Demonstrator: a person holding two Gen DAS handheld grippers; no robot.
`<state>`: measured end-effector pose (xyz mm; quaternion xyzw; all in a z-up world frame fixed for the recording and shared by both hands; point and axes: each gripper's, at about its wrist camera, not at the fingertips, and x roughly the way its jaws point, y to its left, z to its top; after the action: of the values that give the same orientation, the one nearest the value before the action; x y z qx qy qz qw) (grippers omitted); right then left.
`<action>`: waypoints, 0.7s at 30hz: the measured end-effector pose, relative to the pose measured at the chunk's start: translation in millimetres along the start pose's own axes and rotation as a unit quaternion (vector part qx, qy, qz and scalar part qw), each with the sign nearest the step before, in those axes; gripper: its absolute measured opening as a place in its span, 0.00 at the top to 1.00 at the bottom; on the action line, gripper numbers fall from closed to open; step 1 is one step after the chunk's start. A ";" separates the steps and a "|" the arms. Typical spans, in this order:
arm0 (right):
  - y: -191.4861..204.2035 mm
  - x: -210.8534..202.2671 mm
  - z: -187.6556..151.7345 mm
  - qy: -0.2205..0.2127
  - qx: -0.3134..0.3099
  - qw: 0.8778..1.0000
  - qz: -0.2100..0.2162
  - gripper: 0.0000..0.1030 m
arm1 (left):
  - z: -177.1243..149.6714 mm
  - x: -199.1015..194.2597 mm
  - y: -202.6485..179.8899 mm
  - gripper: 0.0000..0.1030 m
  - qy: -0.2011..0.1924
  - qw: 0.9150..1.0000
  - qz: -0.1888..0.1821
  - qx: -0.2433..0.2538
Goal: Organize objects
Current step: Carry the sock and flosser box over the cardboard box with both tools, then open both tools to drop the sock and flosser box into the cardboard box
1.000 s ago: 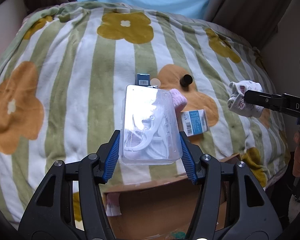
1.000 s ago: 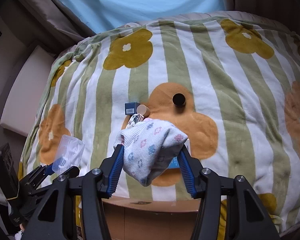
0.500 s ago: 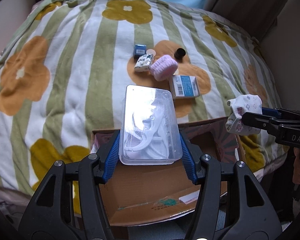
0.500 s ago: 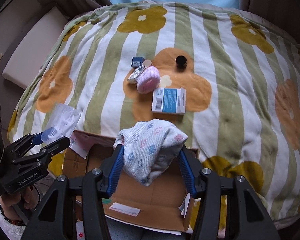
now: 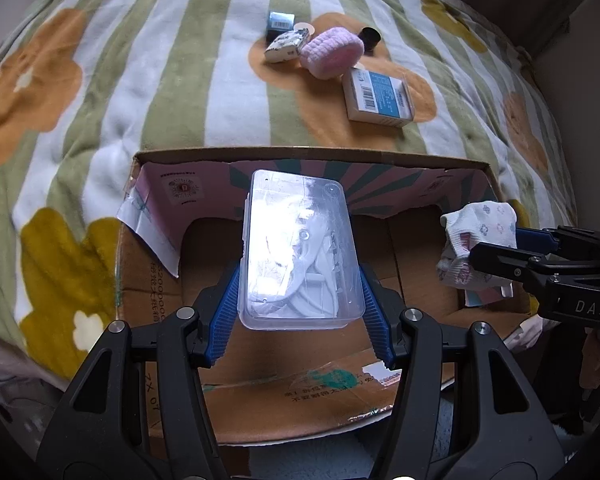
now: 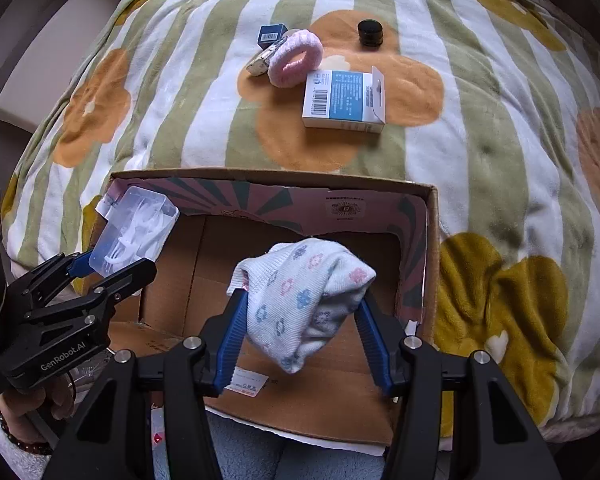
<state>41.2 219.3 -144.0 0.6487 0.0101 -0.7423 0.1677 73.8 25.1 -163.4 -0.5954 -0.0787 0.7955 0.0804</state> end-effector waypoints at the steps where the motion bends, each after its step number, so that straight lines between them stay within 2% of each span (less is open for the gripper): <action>1: -0.9 2.0 -0.6 0.003 0.002 1.000 0.001 0.52 | -0.5 1.1 0.6 0.49 0.002 1.000 0.000 -0.002; 7: -3.2 8.4 0.7 0.017 0.008 1.000 0.013 0.50 | -2.2 3.4 -0.2 0.49 0.008 1.000 0.023 0.007; 9: -2.5 10.8 0.3 0.020 0.007 1.000 0.013 0.47 | -2.6 2.4 -0.7 0.44 0.008 0.999 0.031 0.010; 10: -2.5 11.6 -0.4 0.018 0.008 1.000 0.015 0.45 | -3.2 3.0 -1.1 0.30 0.012 0.999 0.034 0.011; 11: -2.7 12.6 -1.0 0.019 0.009 1.000 0.018 0.41 | -4.0 4.4 -1.2 0.07 0.018 0.999 0.040 0.013; 12: -3.4 14.0 -1.8 0.021 0.011 1.000 0.020 0.32 | -5.2 5.6 -0.9 0.00 0.023 0.999 0.043 0.014; 14: -4.8 17.6 -4.0 0.034 0.015 0.999 0.017 0.18 | -8.9 4.4 0.8 0.00 0.025 0.999 0.039 0.011; 21: -9.9 16.6 -13.1 0.032 0.021 0.999 0.011 0.17 | -12.5 -2.1 4.3 0.00 0.030 0.999 0.037 0.008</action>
<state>49.5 227.8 -164.2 0.6758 -0.0072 -0.7191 0.1616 86.2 20.8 -165.9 -0.6211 -0.0476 0.7801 0.0584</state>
